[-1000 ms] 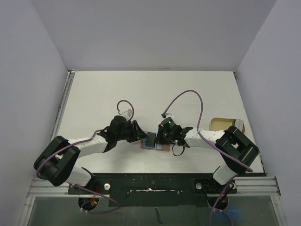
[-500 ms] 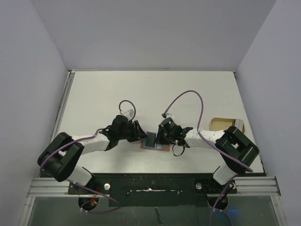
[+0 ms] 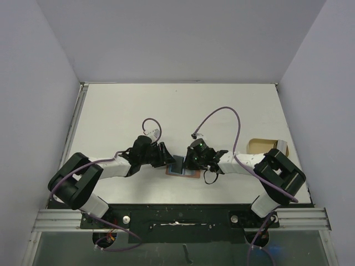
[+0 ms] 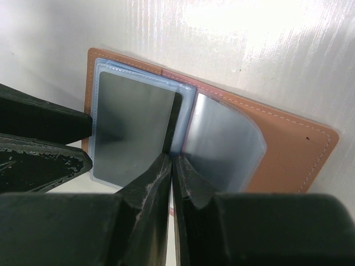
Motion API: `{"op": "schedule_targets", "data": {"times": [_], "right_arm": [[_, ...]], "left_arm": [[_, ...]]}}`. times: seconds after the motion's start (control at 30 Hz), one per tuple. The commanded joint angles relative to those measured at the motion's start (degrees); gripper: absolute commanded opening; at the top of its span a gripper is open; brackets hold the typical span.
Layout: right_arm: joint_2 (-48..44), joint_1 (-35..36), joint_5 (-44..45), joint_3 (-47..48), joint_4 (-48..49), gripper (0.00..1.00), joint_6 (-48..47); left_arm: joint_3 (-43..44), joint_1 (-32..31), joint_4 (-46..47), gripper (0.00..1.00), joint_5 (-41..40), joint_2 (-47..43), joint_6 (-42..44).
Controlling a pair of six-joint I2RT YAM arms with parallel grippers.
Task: Put the credit cards into the card holder
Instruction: Turn over the card slot in the card holder.
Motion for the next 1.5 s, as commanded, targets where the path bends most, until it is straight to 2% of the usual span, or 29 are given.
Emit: {"op": "schedule_targets", "data": {"times": [0.0,0.23,0.37,0.47,0.57,0.63,0.7,0.9,1.1,1.27,1.4,1.47], "right_arm": [[0.34,-0.09,1.37,-1.44,0.7,0.08,0.1],[0.49,-0.13,1.15,-1.96,1.68,0.08,0.36],[0.35,-0.01,1.39,-1.8,1.79,0.08,0.36],[-0.04,-0.01,1.5,-1.63,1.67,0.08,0.36],[-1.03,0.19,2.43,-0.99,-0.11,0.09,-0.45],[-3.0,0.31,3.34,0.08,-2.28,0.14,-1.51],[-5.28,0.26,3.37,1.29,-4.53,0.19,-2.57],[-9.68,-0.18,4.54,3.42,-8.98,0.21,-4.54],[-8.5,-0.32,4.83,2.93,-8.62,0.19,-4.65],[-6.57,-0.71,5.14,2.77,-7.28,0.17,-4.77],[-5.22,-0.73,5.73,2.07,-6.23,0.14,-4.61],[-4.83,-0.8,6.0,1.37,-5.48,0.13,-4.43]], "left_arm": [[0.51,0.27,5.15,0.38,1.53,0.33,-0.05],[-0.29,0.22,7.11,0.38,2.63,0.75,-0.99],[-0.55,0.23,8.79,0.34,3.97,1.09,-2.67],[-0.6,0.22,8.49,0.28,3.43,0.29,-3.27],[0.23,0.22,5.42,0.15,1.51,-0.41,-3.0],[1.73,0.41,1.03,0.04,-0.44,-0.14,-1.7],[3.2,0.69,-3.11,0.0,-2.17,0.07,-0.33],[6.07,1.73,-11.72,0.0,-4.64,-2.05,2.89],[10.37,2.14,-21.2,0.0,-7.59,-2.96,6.95],[12.2,2.05,-23.48,0.0,-7.28,-2.81,7.6],[11.39,1.99,-19.36,0.18,-1.12,-3.64,4.74],[9.95,1.89,-14.81,0.22,2.6,-4.01,2.38]]}}
